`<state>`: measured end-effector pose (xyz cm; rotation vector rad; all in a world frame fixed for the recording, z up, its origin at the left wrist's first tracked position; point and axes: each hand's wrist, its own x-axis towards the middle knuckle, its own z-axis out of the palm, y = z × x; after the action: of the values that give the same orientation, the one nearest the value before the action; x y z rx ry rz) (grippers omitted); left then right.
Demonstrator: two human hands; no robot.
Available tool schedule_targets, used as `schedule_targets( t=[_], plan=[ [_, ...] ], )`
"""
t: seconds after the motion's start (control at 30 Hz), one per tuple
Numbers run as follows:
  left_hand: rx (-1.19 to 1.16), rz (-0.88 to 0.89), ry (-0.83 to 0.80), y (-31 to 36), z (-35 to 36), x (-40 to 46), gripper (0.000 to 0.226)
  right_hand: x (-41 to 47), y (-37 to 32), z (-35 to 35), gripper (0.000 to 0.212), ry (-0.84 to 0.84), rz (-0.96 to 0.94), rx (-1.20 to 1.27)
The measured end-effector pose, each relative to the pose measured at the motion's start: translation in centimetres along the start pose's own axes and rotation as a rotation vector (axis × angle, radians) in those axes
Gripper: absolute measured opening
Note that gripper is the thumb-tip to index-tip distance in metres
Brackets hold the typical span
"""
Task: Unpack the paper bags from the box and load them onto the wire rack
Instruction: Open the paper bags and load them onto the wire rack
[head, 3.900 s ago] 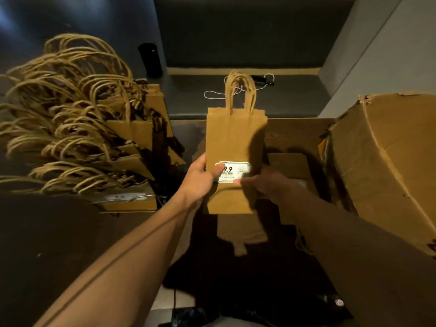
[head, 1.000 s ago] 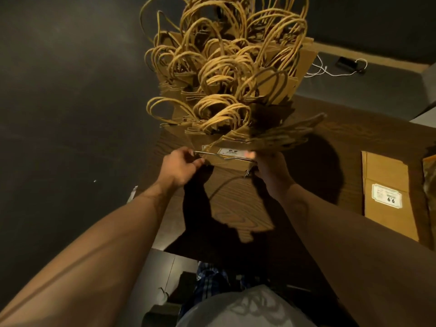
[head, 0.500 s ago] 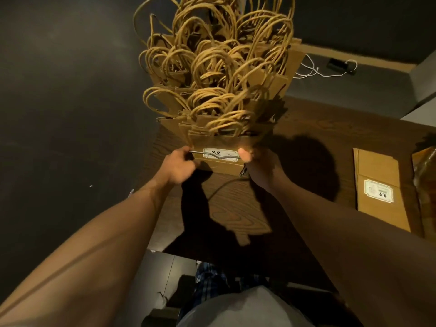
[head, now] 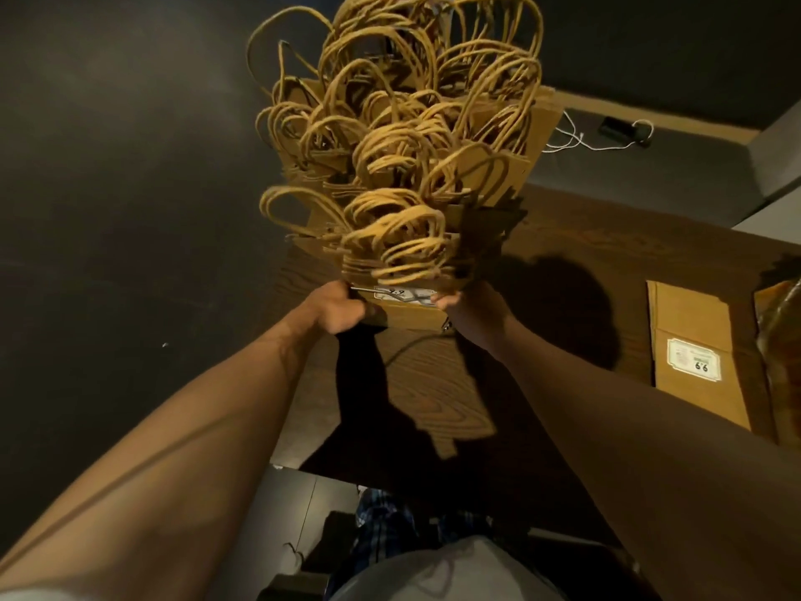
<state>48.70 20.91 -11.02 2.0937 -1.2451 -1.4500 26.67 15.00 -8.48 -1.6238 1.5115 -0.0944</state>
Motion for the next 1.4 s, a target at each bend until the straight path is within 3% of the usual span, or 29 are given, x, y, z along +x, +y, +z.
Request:
schedule_targets(
  t=[0.03,0.1,0.17,0.33,0.43,0.57,0.67,0.83,1.0,1.17,1.27,1.4],
  plan=[
    [0.028,-0.01,0.029,0.7,-0.3,-0.9,0.079,-0.1,0.0,0.1,0.028,-0.006,-0.034,0.05],
    [0.033,0.01,0.131,1.0,-0.6,-2.0,0.05,-0.2,0.3,0.3,0.031,0.044,-0.13,0.096],
    [0.042,0.057,0.203,0.4,-0.8,-2.4,0.033,-0.4,0.7,0.0,0.041,0.188,-0.145,0.072],
    [0.082,-0.02,0.222,0.4,-0.6,-3.0,0.049,-0.1,0.6,-0.5,0.035,0.212,-0.056,0.128],
    [0.211,-0.17,0.048,0.9,0.1,-3.2,0.049,-0.5,0.6,-0.9,0.045,0.155,-0.074,0.032],
    [0.268,-0.304,-0.165,1.5,1.8,-3.8,0.029,-0.4,1.8,-1.3,0.024,0.059,-0.05,0.075],
    [0.258,-0.219,-0.197,2.7,3.5,-3.5,0.028,-0.7,2.9,-2.4,0.028,0.03,-0.022,0.188],
    [0.212,-0.165,-0.266,6.9,8.4,-2.2,0.032,-1.8,5.9,-5.9,0.012,0.103,0.049,0.19],
    [0.104,-0.001,-0.201,12.3,16.5,-0.5,0.01,-3.5,10.6,-10.2,0.022,0.288,0.182,0.058],
    [0.097,0.046,-0.241,18.2,23.6,0.8,0.02,-4.7,17.4,-15.0,0.017,0.37,0.308,0.103],
    [0.0,0.001,-0.287,21.2,27.9,1.5,0.013,-5.8,21.4,-17.6,0.029,0.458,0.423,0.202],
    [-0.068,-0.053,-0.259,23.4,32.8,2.3,0.025,-7.1,26.1,-19.9,0.028,0.484,0.508,0.252]
  ],
)
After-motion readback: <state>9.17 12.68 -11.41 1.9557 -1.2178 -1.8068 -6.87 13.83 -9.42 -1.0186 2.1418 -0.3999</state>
